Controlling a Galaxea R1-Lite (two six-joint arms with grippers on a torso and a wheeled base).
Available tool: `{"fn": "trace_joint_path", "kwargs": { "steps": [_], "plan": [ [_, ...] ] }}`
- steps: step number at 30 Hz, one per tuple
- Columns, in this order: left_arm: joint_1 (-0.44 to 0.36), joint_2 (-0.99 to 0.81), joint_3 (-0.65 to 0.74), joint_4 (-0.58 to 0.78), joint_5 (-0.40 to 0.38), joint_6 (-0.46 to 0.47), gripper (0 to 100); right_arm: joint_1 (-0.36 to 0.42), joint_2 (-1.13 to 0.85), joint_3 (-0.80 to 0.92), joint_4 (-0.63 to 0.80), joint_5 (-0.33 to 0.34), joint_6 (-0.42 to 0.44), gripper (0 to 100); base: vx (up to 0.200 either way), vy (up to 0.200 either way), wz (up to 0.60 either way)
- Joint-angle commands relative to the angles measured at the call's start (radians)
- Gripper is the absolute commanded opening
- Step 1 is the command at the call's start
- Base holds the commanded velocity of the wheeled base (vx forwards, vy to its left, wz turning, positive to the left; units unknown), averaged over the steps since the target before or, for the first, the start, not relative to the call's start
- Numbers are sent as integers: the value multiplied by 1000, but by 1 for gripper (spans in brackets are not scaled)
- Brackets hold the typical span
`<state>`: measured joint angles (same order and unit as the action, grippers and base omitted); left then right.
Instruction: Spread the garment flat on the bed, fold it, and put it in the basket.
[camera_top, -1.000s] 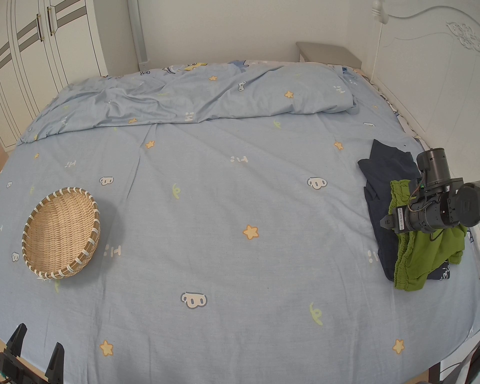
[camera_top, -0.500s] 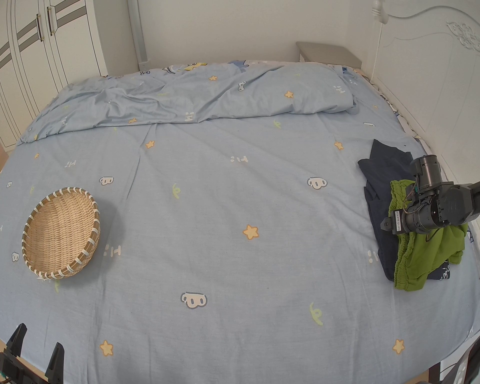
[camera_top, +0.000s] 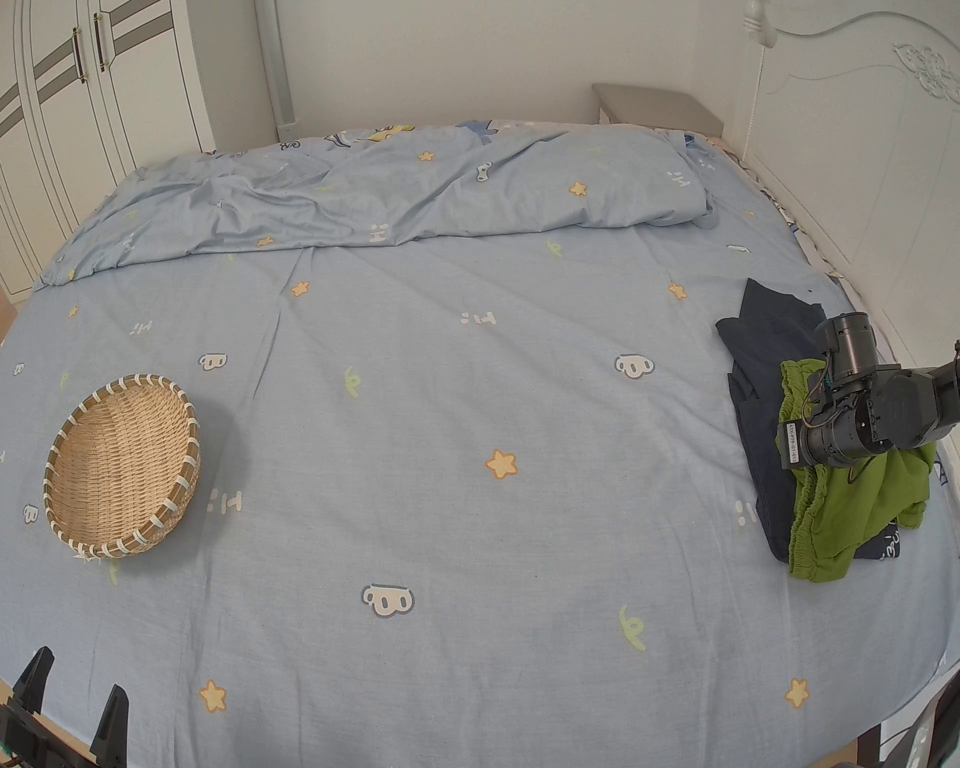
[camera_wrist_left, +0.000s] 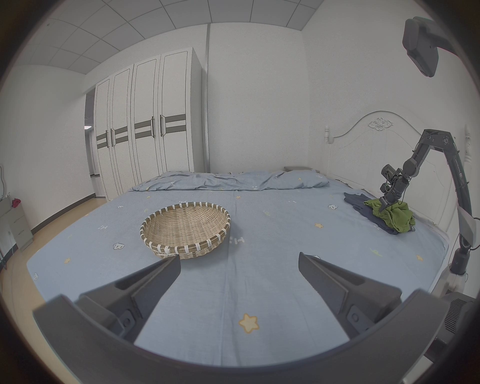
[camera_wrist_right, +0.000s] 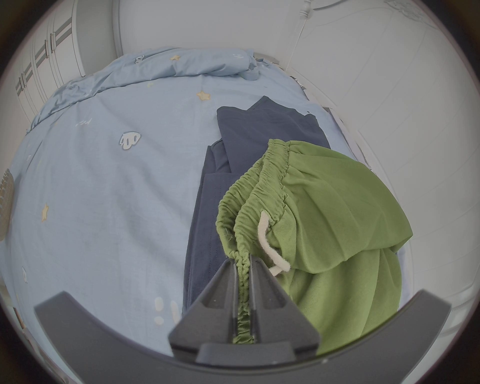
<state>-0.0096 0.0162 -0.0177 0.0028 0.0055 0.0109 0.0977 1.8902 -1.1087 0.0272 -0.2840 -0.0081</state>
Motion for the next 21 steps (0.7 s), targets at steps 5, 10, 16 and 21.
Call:
{"fn": "trace_joint_path", "kwargs": {
  "steps": [5, 10, 16, 21],
  "plan": [
    [0, -12, 16, 0, 1, 0, 100, 8, -25, -22, 14, 6, -1, 0, 0, 0, 0],
    [0, -12, 16, 0, 1, 0, 100, 33, -89, -95, 123, 22, 19, 0, 0, 0, 0],
    [0, -12, 16, 0, 1, 0, 100, 117, -178, -204, 261, 175, 131, 0, 0, 0, 0],
    [0, -12, 16, 0, 1, 0, 100, 238, -227, -324, 410, 258, 234, 0, 0, 0, 0]
  ]
}}
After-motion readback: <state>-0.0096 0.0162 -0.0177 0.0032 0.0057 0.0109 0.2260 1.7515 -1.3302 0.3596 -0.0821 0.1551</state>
